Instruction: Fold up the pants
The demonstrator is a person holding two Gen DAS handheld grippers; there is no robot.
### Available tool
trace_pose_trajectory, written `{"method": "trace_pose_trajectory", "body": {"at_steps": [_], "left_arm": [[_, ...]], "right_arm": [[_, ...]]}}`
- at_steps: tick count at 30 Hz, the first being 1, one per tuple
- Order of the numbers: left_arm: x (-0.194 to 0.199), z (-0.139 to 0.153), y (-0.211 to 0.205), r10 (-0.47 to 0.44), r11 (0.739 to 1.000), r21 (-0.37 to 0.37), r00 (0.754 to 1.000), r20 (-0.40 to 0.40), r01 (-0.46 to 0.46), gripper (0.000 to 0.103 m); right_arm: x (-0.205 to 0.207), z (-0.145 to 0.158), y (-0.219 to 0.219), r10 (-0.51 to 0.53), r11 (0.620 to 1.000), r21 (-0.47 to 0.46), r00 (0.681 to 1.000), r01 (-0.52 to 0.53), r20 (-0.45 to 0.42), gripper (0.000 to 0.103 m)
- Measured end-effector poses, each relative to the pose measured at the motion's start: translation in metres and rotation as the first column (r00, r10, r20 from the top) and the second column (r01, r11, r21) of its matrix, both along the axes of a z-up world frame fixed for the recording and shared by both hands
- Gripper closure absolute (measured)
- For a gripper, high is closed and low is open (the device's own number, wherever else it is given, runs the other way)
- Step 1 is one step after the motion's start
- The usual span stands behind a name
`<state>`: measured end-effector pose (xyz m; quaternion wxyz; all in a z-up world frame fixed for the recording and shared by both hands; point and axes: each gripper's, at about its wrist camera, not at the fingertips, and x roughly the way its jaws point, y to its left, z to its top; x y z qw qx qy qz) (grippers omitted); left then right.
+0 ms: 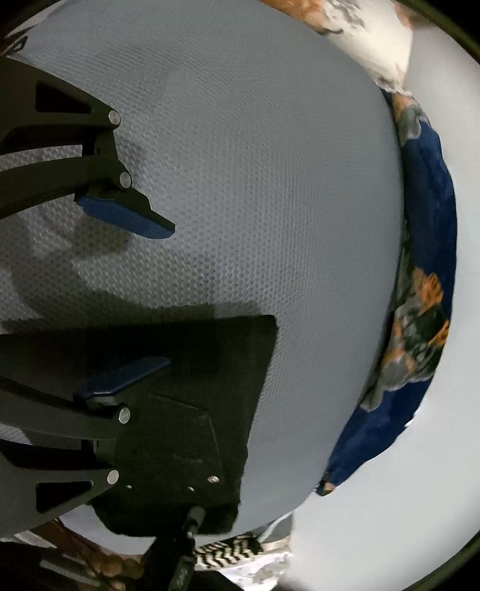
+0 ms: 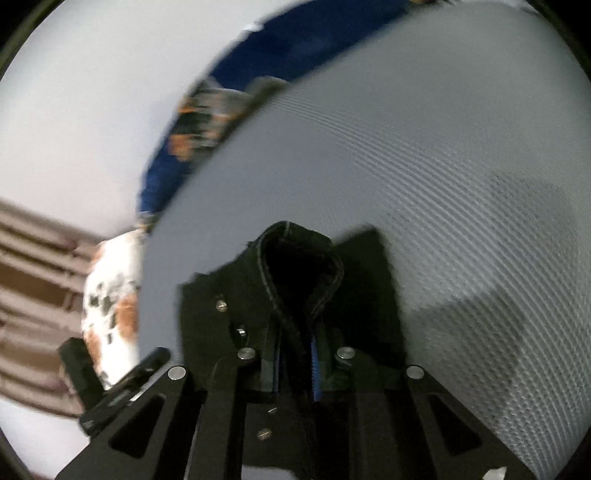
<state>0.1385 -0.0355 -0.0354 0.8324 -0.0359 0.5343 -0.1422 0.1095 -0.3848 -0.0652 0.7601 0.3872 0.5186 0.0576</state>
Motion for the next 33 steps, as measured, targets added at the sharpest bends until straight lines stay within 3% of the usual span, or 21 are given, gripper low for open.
{"method": "trace_pose_trajectory", "body": {"at_steps": [4, 9, 20, 33], "left_arm": [[0.003, -0.011, -0.017, -0.040, 0.998, 0.037, 0.999, -0.019, 0.041, 0.036], [0.003, -0.028, -0.026, -0.050, 0.995, 0.083, 0.998, -0.037, 0.053, 0.036], [-0.028, -0.027, -0.033, -0.091, 0.990, 0.103, 0.996, -0.018, 0.092, 0.036], [-0.057, -0.023, -0.032, -0.126, 0.984, 0.125, 0.992, -0.021, 0.128, 0.036]], "right_arm": [[0.004, -0.016, -0.005, -0.005, 1.000, -0.021, 1.000, 0.005, -0.009, 0.090], [-0.005, -0.012, -0.006, -0.023, 0.999, -0.047, 0.999, 0.021, -0.024, 0.072], [-0.075, 0.015, 0.002, -0.015, 0.992, -0.127, 1.000, 0.017, 0.013, 0.072], [-0.088, 0.025, 0.018, 0.028, 0.979, -0.205, 0.997, -0.013, 0.072, 0.074]]}}
